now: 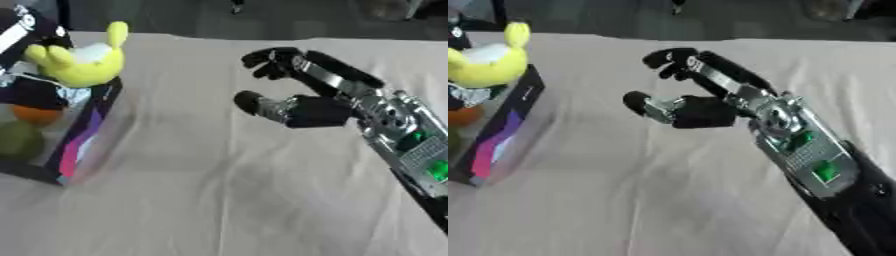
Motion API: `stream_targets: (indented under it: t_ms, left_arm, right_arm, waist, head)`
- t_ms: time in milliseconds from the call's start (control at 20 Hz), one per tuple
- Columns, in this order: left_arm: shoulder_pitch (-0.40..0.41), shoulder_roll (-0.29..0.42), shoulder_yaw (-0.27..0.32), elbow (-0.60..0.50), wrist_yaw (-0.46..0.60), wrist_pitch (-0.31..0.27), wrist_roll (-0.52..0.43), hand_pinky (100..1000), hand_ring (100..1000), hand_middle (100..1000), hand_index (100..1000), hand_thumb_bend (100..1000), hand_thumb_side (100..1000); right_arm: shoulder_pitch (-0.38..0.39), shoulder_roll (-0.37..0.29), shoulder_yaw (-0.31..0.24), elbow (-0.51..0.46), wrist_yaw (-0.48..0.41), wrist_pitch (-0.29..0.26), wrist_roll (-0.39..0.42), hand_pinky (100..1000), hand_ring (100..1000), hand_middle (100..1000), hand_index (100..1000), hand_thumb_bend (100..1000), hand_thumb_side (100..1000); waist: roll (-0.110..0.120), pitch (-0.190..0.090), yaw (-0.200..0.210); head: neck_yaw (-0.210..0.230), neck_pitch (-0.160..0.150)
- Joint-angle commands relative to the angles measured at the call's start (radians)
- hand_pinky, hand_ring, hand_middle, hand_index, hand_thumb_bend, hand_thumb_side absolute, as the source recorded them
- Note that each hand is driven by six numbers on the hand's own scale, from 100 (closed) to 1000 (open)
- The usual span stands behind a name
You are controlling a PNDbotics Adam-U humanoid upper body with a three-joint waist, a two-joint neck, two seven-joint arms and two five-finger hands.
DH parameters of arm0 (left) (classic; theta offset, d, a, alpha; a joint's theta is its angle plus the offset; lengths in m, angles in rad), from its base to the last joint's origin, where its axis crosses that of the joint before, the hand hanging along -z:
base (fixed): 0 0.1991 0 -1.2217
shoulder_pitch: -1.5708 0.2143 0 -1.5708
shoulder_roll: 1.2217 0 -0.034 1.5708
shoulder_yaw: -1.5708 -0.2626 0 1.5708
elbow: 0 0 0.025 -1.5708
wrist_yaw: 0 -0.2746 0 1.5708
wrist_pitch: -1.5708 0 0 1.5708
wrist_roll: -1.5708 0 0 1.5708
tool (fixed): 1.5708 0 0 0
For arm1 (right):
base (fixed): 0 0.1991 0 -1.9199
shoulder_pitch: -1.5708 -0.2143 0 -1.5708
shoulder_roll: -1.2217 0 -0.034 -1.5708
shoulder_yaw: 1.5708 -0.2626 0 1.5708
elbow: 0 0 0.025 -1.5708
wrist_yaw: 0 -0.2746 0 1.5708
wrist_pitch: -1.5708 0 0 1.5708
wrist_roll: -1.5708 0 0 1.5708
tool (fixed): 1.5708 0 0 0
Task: Pick up the objects with one hand, pass them to the other hand, and then place them into the box on the other side of the table.
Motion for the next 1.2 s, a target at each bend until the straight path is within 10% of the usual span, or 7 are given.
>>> stream_targets:
  t_ms: [50,400,800,1200]
  left_arm:
    - [0.014,0.061,0.066,0.062,0.002,0.000,0.050,696,450,277,358,407,100]
    - [-0.015,0.030,0.091,0.285,-0.015,-0.042,0.083,712,476,327,412,361,100]
    - [-0.076,-0.017,0.088,0.483,-0.095,-0.114,0.067,811,766,670,747,991,243]
    - [-0.079,-0.022,0.099,0.526,-0.194,-0.122,0.019,865,848,787,848,1000,293]
  right_arm:
    - [-0.007,-0.054,-0.041,-0.029,-0.015,0.012,-0.039,893,854,851,890,430,621]
    - [0.004,-0.075,-0.071,-0.041,-0.050,0.038,-0.089,887,841,830,855,353,555]
    - [0.012,-0.084,-0.090,-0.047,-0.058,0.046,-0.152,873,820,808,834,413,485]
    - [0.024,-0.091,-0.108,-0.050,-0.079,0.046,-0.190,870,814,803,830,405,484]
  waist:
    - [-0.012,-0.019,0.002]
    - [-0.024,-0.022,-0.001]
    - [-0.028,-0.019,-0.008]
    - [-0.027,-0.020,-0.010]
  head:
    - [0.038,-0.019]
    - [0.079,-0.044]
    - [0.082,-0.040]
    - [0.076,-0.030]
